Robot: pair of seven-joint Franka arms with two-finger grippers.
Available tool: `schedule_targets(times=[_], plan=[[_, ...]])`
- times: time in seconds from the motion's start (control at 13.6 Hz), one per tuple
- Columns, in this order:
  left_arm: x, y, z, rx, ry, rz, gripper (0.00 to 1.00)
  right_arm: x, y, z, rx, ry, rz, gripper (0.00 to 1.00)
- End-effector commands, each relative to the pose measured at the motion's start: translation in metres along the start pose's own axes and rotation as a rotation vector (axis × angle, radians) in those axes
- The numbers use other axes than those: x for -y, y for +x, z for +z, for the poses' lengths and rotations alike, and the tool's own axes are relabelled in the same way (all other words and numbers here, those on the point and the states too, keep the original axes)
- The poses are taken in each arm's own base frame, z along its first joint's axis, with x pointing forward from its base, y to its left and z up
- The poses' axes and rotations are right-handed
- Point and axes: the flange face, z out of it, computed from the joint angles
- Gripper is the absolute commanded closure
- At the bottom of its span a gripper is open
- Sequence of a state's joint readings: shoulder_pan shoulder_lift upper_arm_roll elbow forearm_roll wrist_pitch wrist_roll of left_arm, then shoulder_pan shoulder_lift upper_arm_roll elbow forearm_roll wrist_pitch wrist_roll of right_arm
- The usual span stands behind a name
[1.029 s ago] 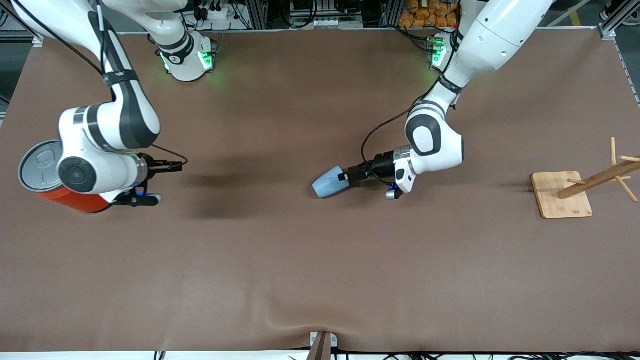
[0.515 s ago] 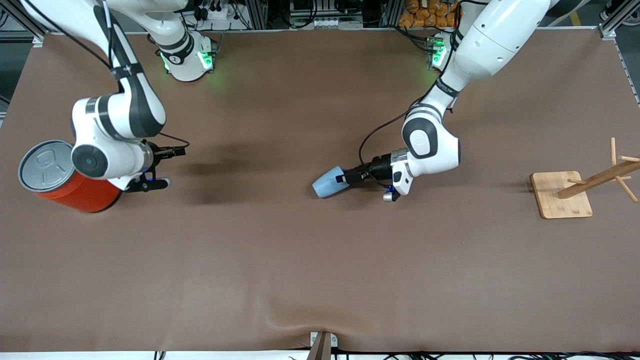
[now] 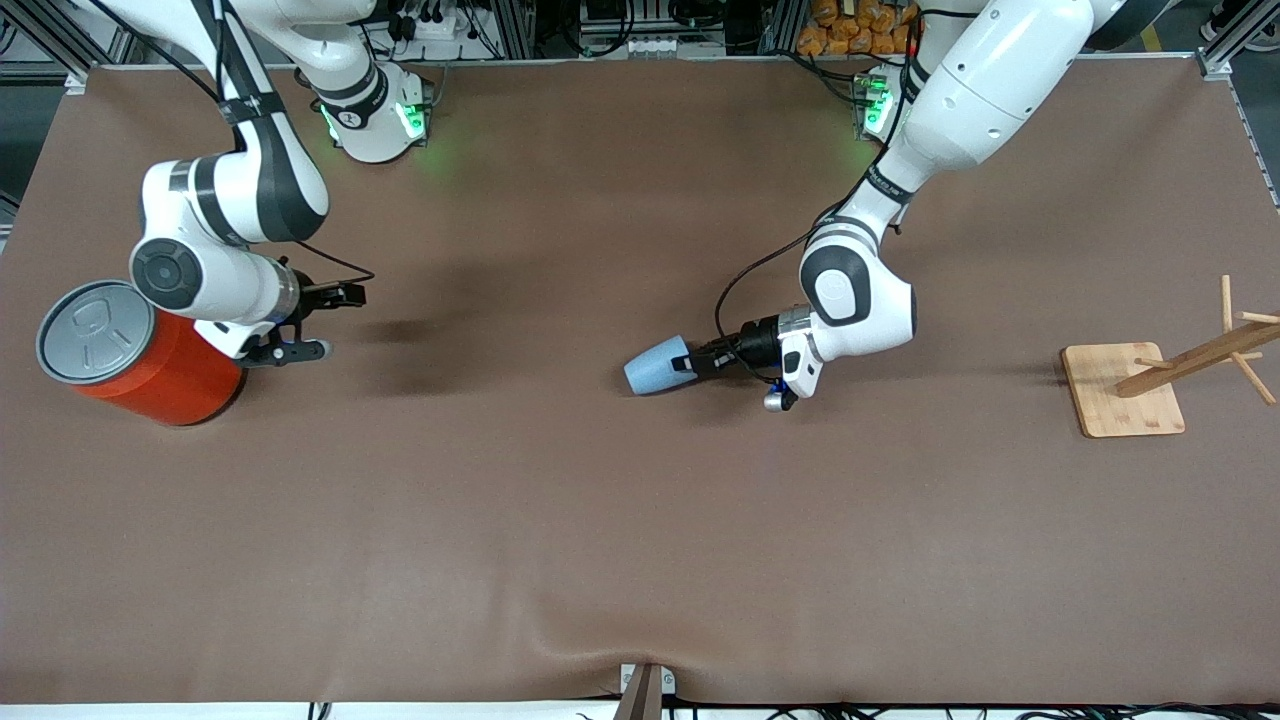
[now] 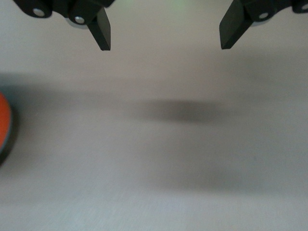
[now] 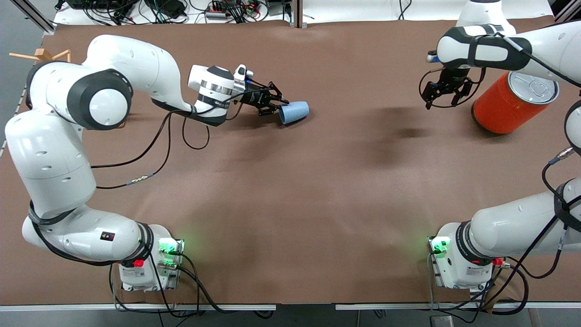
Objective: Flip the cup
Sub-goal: 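Hold the cup with the left gripper while the right gripper withdraws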
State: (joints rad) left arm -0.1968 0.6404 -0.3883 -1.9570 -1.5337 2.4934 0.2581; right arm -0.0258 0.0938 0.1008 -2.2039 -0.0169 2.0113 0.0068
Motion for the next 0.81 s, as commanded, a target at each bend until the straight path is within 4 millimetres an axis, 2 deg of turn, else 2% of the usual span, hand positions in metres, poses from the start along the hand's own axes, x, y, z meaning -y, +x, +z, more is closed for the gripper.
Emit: schedule_targets(times=[0.0, 0.15, 0.22, 0.29, 0.44, 0.59, 0.74], plan=[[-0.004, 0.003, 0.009, -0.015, -0.018, 0.008, 1.0, -0.026, -0.013, -0.027, -0.12, 0.019, 0.04, 0.0], [-0.013, 0.002, 0.004, -0.026, -0.025, 0.016, 1.0, -0.035, -0.013, -0.053, -0.221, 0.015, 0.06, 0.0], [-0.023, -0.001, -0.002, -0.04, -0.028, 0.032, 1.0, -0.038, -0.014, -0.065, -0.257, 0.013, 0.068, 0.0], [-0.036, -0.004, -0.013, -0.055, -0.038, 0.053, 1.0, -0.042, -0.018, -0.085, -0.292, 0.011, 0.084, 0.0], [-0.066, -0.009, -0.039, -0.081, -0.042, 0.1, 1.0, -0.045, -0.028, -0.127, -0.32, 0.012, 0.123, 0.0], [-0.092, -0.007, -0.067, -0.115, 0.042, 0.184, 1.0, -0.055, -0.036, -0.177, -0.281, 0.022, 0.194, 0.0], [-0.112, -0.004, -0.102, -0.175, 0.135, 0.214, 1.0, -0.07, -0.044, -0.209, -0.274, 0.024, 0.227, 0.0]])
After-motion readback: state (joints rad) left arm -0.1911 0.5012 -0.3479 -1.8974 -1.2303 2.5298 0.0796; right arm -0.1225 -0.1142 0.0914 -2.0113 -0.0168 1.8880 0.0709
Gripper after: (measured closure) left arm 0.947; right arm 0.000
